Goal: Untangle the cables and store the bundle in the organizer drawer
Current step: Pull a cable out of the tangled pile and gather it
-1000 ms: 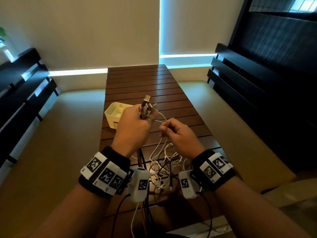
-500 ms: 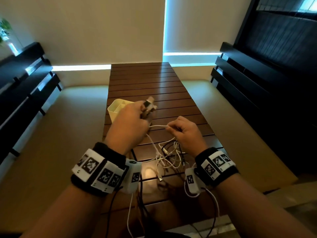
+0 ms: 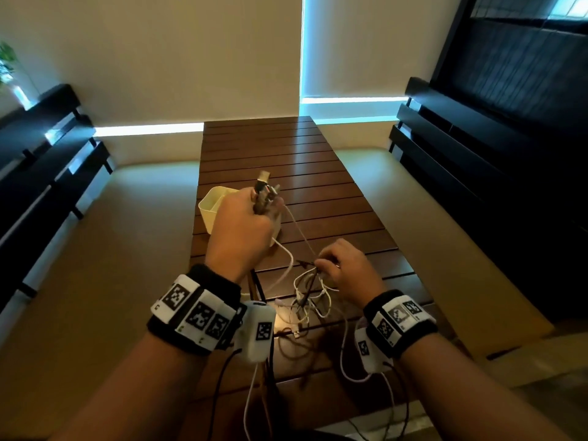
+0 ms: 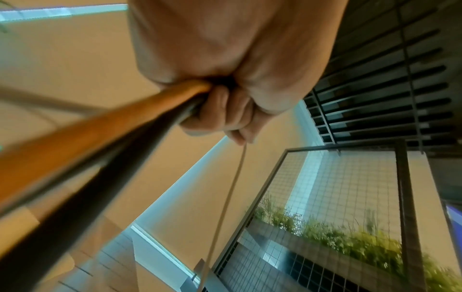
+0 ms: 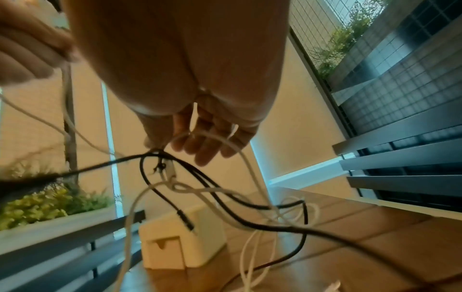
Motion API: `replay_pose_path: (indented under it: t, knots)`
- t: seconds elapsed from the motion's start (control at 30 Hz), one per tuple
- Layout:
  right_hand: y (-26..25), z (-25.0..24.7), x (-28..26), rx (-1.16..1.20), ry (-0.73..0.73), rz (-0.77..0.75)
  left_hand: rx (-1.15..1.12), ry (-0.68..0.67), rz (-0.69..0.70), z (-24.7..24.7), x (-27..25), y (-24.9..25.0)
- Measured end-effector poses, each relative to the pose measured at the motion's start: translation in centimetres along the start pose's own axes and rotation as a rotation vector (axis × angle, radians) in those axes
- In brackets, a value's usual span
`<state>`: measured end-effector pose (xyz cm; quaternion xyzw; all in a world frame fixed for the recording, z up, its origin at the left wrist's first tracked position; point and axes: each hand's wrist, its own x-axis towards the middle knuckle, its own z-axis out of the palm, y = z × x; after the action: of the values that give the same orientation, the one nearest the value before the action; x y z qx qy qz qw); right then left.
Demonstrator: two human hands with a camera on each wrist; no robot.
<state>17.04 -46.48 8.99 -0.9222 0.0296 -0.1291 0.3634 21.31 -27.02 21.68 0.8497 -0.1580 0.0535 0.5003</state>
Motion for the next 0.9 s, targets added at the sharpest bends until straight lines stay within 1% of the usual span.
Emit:
replay_pose_path:
  t: [0.07,0.13,0.17,0.2,0.3,0.37,0.43,0.5,0.53,0.6,0.63,0.7,0.77,0.83,0.87,0.9]
  knots:
    - [0.9,-0.4,0.3,-0.036,-0.006,0.080,-0.033,0.040,-0.006,-0.2,-0.1,-0.2]
    - [0.5,-1.0,0.8,-0.066,-0.005,0.081,-0.031,0.013,-0.033,-0.1,-0.2,-0.5]
    - [0.0,-1.3,1.0,-0.043,-0.003,0.063,-0.030,-0.015,-0.046,0.1,-0.2,-0.6]
    - [-0.8,-1.7,1.1,0.025,0.000,0.044,-0.031,-0.037,-0.050,0.3,-0.1,-0.7]
    - [-4.1,-2.5,1.1,0.347,0.009,0.007,-0.043,-0.070,-0.021,0.6,-0.2,-0.5]
    - [-5.6,-2.4,1.1,0.465,-0.014,-0.008,-0.055,-0.067,0.001,0.6,-0.5,-0.2]
    - [-5.9,-1.8,0.9,0.433,-0.101,0.007,-0.105,-0.026,0.033,0.3,-0.6,0.1]
    - [-5.1,-0.7,0.5,0.301,-0.206,0.059,-0.179,0.034,0.056,-0.2,-0.7,0.2]
    - [-4.6,-0.2,0.3,0.259,-0.217,0.094,-0.205,0.056,0.053,-0.4,-0.7,0.1]
    - [-3.6,0.3,0.3,0.220,-0.162,0.132,-0.222,0.083,0.026,-0.5,-0.9,-0.2]
    - [-3.3,0.2,0.5,0.177,-0.125,0.112,-0.223,0.093,0.005,-0.5,-1.1,-0.4]
    - [-3.4,-0.2,1.2,0.102,-0.042,0.016,-0.198,0.085,-0.039,-0.7,-1.1,-0.9]
    - [-4.1,-1.0,1.6,0.173,0.122,-0.100,-0.123,0.035,-0.088,-1.0,-0.9,-1.7]
    - [-4.6,-2.2,1.9,0.262,0.339,-0.195,-0.031,-0.018,-0.149,-1.5,-0.5,-2.6]
    - [-4.4,-2.6,2.2,0.259,0.411,-0.221,0.016,-0.025,-0.174,-1.8,-0.5,-3.0]
    - [-3.9,-2.9,2.5,0.219,0.435,-0.225,0.049,-0.021,-0.193,-2.1,-0.4,-3.3]
